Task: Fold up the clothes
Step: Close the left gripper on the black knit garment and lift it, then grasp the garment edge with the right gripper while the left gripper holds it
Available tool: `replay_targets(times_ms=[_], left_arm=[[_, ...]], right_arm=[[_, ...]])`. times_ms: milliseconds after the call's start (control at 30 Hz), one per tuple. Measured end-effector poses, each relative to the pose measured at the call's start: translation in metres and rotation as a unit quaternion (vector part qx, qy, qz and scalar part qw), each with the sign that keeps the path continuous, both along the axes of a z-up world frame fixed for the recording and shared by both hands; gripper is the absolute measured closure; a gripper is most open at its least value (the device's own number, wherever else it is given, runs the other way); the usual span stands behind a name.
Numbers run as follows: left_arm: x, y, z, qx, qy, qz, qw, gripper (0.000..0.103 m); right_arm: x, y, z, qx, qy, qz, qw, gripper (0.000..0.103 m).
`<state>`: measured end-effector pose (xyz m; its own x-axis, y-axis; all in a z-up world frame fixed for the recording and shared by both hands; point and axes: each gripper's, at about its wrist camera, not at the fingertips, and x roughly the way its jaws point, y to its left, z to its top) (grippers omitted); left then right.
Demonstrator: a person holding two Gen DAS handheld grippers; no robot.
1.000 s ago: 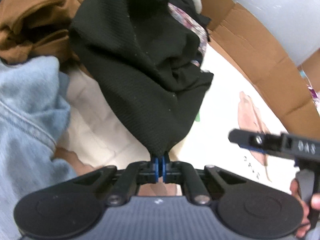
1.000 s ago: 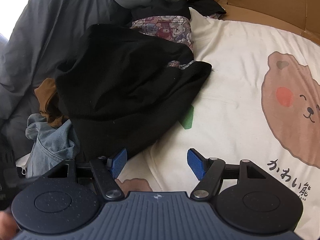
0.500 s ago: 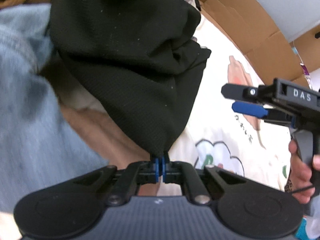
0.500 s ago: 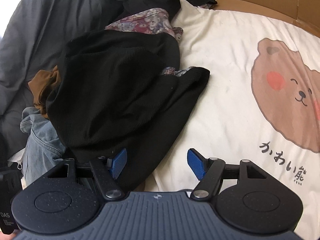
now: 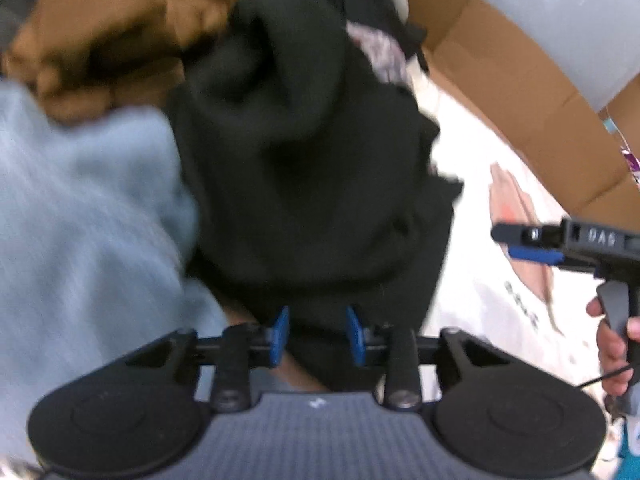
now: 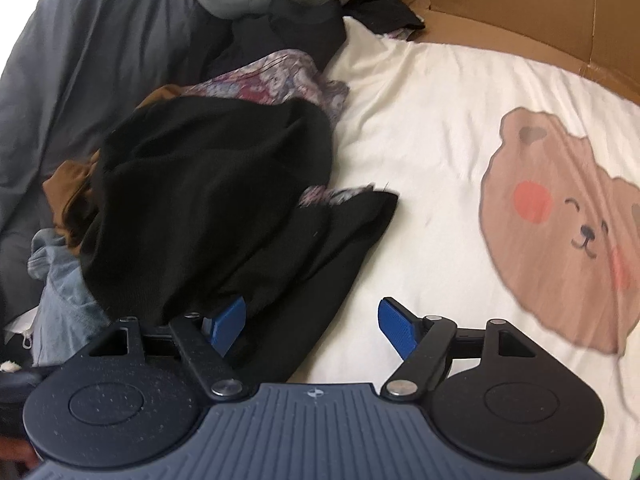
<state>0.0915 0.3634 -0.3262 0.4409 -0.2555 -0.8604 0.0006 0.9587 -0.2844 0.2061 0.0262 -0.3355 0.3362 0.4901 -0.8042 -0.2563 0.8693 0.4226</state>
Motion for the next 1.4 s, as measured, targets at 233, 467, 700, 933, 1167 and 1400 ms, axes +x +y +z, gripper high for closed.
replay_targets(times_ms=[233,467,700,933,1167,1400], left_arm=[[0.028,0.003,0.023,0.059,-0.057,0.013,0.9965,0.037],[0.059,0.010,0.018,0.092,-0.083,0.024,0.9920,0.031],[0.084,0.015,0.010,0.084,-0.083,0.017,0.9929,0.031],[0.095,0.006,0.020,0.080,-0.112,0.010,0.9904,0.031],[0.111,0.001,0.039,0.058,-0.149,0.008,0.9872,0.026],[0.132,-0.006,0.038,0.040,-0.145,0.010,0.9887,0.021]], right_arm=[[0.021,0.004,-0.009,0.005,0.009,-0.013,1.000,0.022],[0.038,0.022,-0.031,0.020,0.034,-0.009,0.999,0.017],[0.052,0.043,-0.060,0.033,0.066,-0.008,0.997,0.017],[0.051,0.062,-0.073,0.032,0.056,0.010,0.998,0.024],[0.055,0.062,-0.067,0.051,0.056,0.021,0.997,0.087],[0.056,0.035,-0.042,0.079,0.036,-0.005,0.996,0.093]])
